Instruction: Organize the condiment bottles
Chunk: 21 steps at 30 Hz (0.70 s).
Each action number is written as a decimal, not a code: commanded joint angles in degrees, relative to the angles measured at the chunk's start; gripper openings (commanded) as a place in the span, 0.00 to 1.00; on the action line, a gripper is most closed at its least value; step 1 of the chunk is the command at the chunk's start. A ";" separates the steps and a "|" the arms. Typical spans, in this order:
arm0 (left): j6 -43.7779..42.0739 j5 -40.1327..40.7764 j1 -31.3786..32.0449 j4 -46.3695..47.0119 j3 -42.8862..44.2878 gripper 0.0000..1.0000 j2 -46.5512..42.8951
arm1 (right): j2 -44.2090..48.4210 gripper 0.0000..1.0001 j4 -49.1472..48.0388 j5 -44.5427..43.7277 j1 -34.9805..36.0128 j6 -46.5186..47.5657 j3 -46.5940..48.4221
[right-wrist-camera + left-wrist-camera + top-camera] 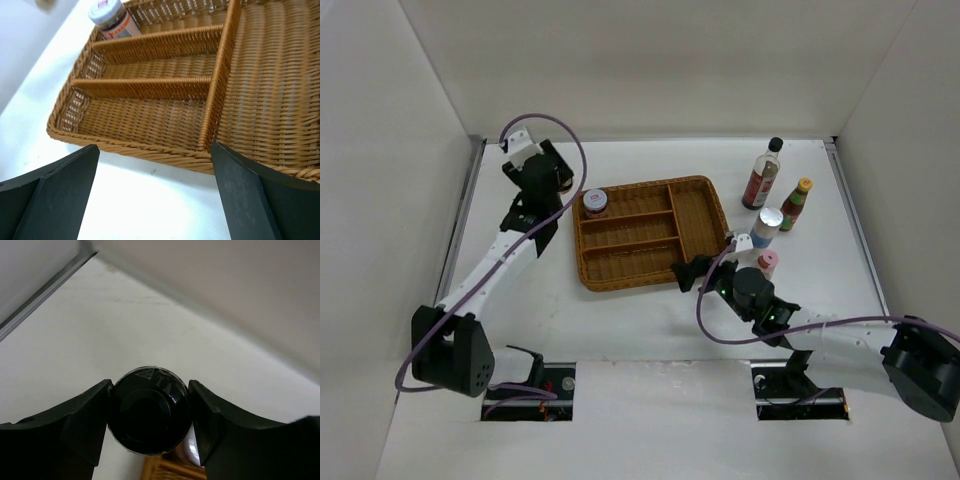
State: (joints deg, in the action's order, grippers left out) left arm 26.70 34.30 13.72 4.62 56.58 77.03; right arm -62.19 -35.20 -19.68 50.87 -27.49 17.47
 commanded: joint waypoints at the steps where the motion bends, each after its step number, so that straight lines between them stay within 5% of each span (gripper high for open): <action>1: -1.21 -0.55 6.17 5.22 5.99 0.39 -3.21 | 1.90 1.00 -4.09 -1.15 -1.43 -0.90 -0.77; 8: -1.30 -3.45 16.47 6.45 12.59 0.37 7.50 | 4.36 1.00 -3.48 -2.20 -2.22 -1.17 -1.66; 21: -3.14 -3.02 19.64 10.67 12.51 0.36 22.18 | 5.16 1.00 -2.95 -2.21 -2.58 -1.17 -1.66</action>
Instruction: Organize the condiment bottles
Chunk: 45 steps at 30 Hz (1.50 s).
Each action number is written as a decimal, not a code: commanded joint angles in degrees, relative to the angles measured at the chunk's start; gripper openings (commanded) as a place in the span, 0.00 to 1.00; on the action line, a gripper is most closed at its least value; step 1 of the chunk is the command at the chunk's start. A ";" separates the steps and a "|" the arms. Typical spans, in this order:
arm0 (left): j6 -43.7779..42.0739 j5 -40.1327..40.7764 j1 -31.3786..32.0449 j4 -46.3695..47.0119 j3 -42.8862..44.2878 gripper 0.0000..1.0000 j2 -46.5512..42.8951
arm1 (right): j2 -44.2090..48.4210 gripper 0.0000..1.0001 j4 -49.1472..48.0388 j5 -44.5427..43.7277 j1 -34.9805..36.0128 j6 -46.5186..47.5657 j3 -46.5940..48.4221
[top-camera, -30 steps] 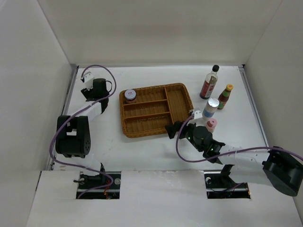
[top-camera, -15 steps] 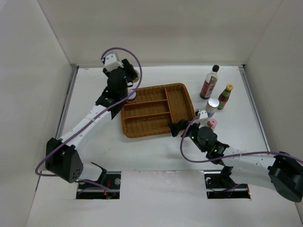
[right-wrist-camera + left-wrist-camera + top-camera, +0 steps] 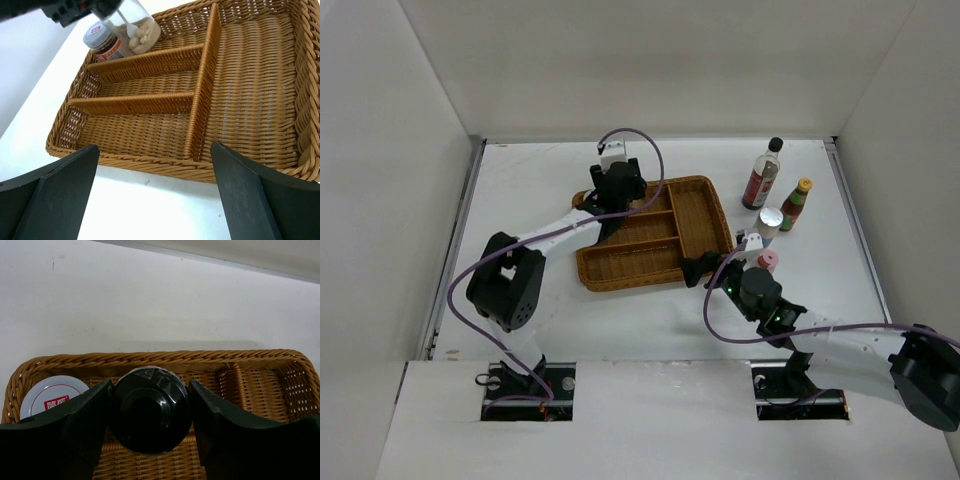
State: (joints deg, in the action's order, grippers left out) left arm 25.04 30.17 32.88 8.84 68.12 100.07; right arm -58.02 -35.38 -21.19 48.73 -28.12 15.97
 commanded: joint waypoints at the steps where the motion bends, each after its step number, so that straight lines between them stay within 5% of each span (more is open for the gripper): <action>1: -2.09 1.12 0.47 6.63 0.79 0.36 0.20 | 0.89 1.00 -2.60 -0.69 -0.44 -0.53 -0.06; 9: -2.80 2.43 1.52 6.98 -2.46 0.53 6.01 | 2.03 1.00 -1.19 -1.31 -0.26 -0.44 0.55; 18: -3.42 2.52 3.37 9.26 -4.48 1.00 -0.48 | 11.16 1.00 20.23 -9.81 0.18 1.05 12.85; 26: -2.10 -3.80 8.28 22.17 -11.50 1.00 -17.08 | 14.43 1.00 37.11 -23.98 -12.19 1.75 18.48; 32: 3.60 -2.93 9.09 27.72 -25.89 1.00 -30.96 | 11.61 1.00 45.11 -20.65 -22.58 1.14 21.47; 40: 10.82 1.90 4.34 21.59 -49.36 1.00 -53.71 | 7.40 1.00 52.42 -18.10 -23.11 -2.81 21.21; 45: 11.08 3.83 0.04 13.23 -56.94 1.00 -67.36 | 5.73 1.00 55.50 -17.66 -22.85 -6.77 19.02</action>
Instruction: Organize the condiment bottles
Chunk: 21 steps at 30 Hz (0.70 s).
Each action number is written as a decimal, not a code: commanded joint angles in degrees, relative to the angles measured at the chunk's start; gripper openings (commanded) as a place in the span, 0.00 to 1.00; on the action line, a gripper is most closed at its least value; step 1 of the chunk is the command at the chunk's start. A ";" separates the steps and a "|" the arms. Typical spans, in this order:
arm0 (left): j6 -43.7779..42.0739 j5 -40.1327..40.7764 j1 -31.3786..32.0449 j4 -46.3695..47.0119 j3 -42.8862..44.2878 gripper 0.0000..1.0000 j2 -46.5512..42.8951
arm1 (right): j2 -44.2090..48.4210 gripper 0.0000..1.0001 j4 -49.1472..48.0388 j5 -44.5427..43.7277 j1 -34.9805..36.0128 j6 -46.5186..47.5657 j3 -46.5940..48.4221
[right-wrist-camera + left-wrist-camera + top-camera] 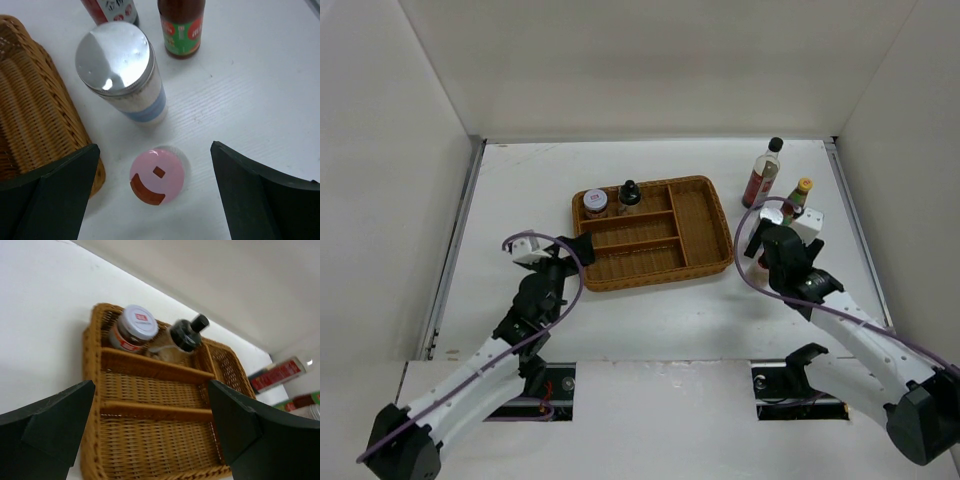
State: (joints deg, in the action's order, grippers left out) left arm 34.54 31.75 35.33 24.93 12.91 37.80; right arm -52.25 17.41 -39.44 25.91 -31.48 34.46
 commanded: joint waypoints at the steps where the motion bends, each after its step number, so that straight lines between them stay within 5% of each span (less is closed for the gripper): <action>1: 2.01 2.44 -3.46 -3.48 -2.44 1.00 -6.41 | -0.31 1.00 3.15 0.94 -0.03 -4.10 -0.09; 6: 4.21 2.80 -3.91 0.29 -4.47 1.00 -3.36 | -2.50 0.99 2.46 3.23 0.32 -5.87 -1.23; 15: 5.00 2.00 -4.09 1.17 -5.70 1.00 -3.17 | -3.92 0.43 -0.63 3.85 -0.73 -4.20 -0.80; 21: 5.88 1.56 -4.26 2.32 -6.14 1.00 -2.12 | 3.91 0.42 7.90 0.15 4.70 -2.45 10.43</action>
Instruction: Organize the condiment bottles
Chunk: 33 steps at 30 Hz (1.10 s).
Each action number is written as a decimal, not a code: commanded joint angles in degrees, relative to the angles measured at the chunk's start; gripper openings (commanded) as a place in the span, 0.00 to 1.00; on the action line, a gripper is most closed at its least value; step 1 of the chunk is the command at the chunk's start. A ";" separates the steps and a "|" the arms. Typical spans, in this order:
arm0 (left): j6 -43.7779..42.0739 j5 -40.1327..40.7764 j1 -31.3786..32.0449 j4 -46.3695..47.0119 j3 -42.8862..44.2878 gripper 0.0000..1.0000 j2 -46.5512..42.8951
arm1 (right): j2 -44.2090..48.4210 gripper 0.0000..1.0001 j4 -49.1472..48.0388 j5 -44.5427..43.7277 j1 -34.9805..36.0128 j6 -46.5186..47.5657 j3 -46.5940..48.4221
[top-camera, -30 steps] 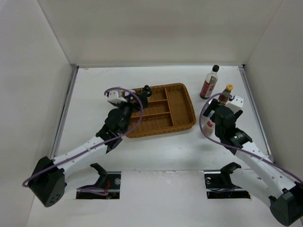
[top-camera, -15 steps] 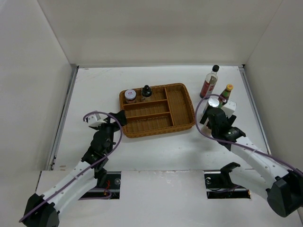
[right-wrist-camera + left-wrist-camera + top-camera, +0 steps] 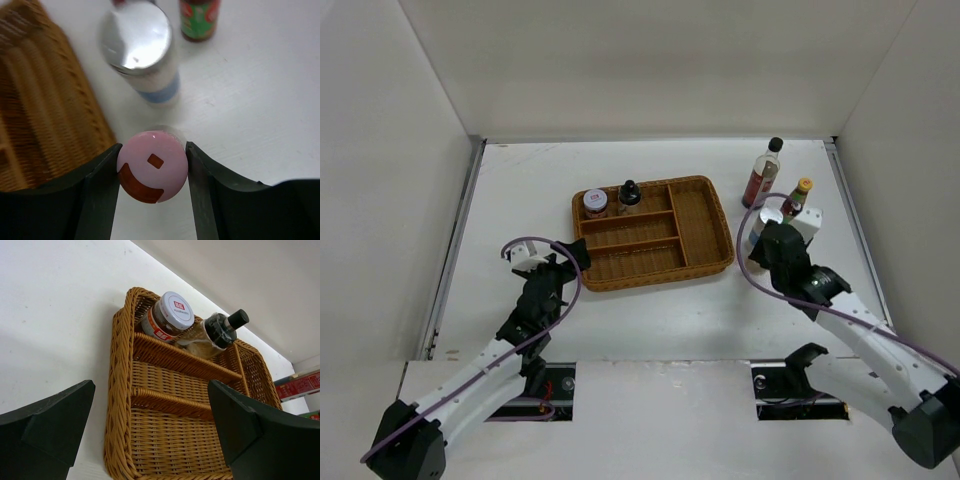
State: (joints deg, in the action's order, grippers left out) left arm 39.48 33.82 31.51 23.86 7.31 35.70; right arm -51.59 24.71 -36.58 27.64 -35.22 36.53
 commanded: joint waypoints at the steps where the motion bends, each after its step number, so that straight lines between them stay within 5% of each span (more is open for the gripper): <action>1: 0.95 -0.51 -0.53 3.56 -0.63 1.00 -0.02 | 2.12 0.43 -0.01 -2.45 4.12 2.25 10.81; 12: 1.30 -0.51 -0.97 5.85 -1.95 1.00 1.83 | -30.90 0.42 -24.17 7.66 11.51 13.42 35.51; 22: 1.30 0.28 -1.67 6.03 -3.00 1.00 1.04 | -53.16 0.41 -24.89 14.07 11.25 13.78 53.28; 33: 1.47 -0.69 -1.67 6.11 -2.83 1.00 0.95 | -61.08 0.42 -24.62 11.53 11.16 13.07 53.29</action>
State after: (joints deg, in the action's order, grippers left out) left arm 40.51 33.80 30.02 27.20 4.56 36.86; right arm -112.27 3.01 -23.77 38.70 -21.89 88.09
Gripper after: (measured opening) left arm 0.997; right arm 0.577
